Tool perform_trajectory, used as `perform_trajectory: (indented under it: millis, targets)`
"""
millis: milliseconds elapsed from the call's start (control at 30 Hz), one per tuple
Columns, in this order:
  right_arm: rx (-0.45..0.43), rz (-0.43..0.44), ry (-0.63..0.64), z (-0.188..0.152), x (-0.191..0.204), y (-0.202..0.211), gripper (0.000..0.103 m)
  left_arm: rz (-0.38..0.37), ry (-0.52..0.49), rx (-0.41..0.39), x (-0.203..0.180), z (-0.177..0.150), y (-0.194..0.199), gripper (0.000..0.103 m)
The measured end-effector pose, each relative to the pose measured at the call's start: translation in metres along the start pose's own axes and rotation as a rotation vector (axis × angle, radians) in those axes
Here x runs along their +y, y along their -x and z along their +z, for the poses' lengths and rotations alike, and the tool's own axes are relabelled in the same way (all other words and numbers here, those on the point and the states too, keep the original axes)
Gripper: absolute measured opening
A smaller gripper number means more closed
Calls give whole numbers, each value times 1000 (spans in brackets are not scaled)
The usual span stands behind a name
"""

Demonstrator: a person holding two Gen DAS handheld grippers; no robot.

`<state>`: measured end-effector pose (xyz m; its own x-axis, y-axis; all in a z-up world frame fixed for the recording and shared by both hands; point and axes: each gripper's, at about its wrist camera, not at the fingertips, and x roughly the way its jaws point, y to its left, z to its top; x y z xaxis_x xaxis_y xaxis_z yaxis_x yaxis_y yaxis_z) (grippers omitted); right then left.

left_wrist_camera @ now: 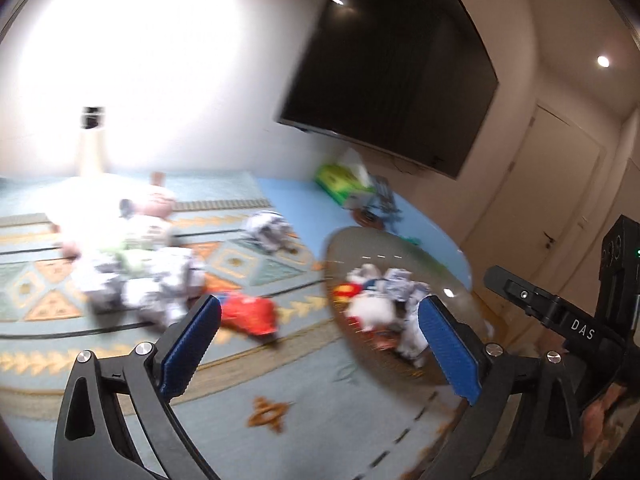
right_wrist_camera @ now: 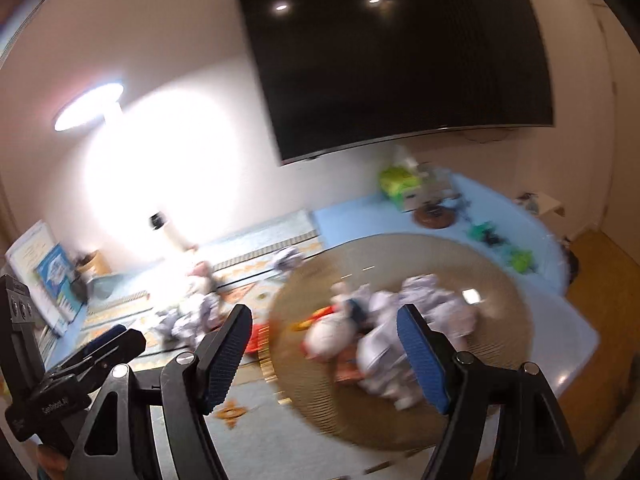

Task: Organize objects
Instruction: 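Move both open tools back over the rug toward the stacked plush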

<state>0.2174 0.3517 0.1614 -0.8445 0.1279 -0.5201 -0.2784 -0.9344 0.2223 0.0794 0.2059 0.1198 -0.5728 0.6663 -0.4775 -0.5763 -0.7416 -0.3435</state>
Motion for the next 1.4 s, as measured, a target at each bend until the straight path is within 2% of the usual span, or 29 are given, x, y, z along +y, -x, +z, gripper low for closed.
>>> perform_trajectory:
  millis: [67, 167, 267, 333, 467, 567, 633, 667, 733, 833, 933, 1100, 1267, 1400]
  targets:
    - [-12, 43, 4, -25, 31, -13, 90, 124, -32, -41, 17, -13, 28, 99]
    - [7, 107, 52, -68, 86, -38, 91, 242, -105, -94, 39, -40, 67, 102]
    - [22, 92, 181, -82, 135, -56, 91, 400, -135, -74, 68, -62, 84, 102]
    - [-22, 40, 240, -83, 156, -59, 91, 438, -95, -33, 95, -63, 85, 102]
    - [-79, -37, 295, -73, 167, -80, 103, 410, -24, -53, 137, -54, 85, 102]
    - [1, -8, 285, -68, 164, -108, 103, 443, 35, -47, 159, -53, 75, 102]
    - [53, 2, 246, -72, 158, -123, 103, 458, 70, -1, 169, -57, 66, 102]
    - [81, 6, 240, -73, 159, -127, 103, 434, 80, 18, 172, -56, 65, 102]
    - [108, 18, 262, -74, 163, -132, 103, 418, 89, -3, 173, -58, 68, 102]
    - [143, 14, 307, -79, 172, -140, 103, 399, 94, 13, 174, -59, 66, 102]
    - [171, -5, 340, -82, 178, -145, 103, 424, 94, 3, 173, -59, 67, 102]
    - [179, 15, 325, -80, 174, -145, 103, 412, 88, -2, 172, -61, 70, 102]
    - [194, 17, 333, -81, 176, -147, 103, 401, 124, 13, 179, -60, 70, 102]
    - [175, 20, 331, -81, 175, -143, 103, 398, 155, 4, 184, -61, 73, 102]
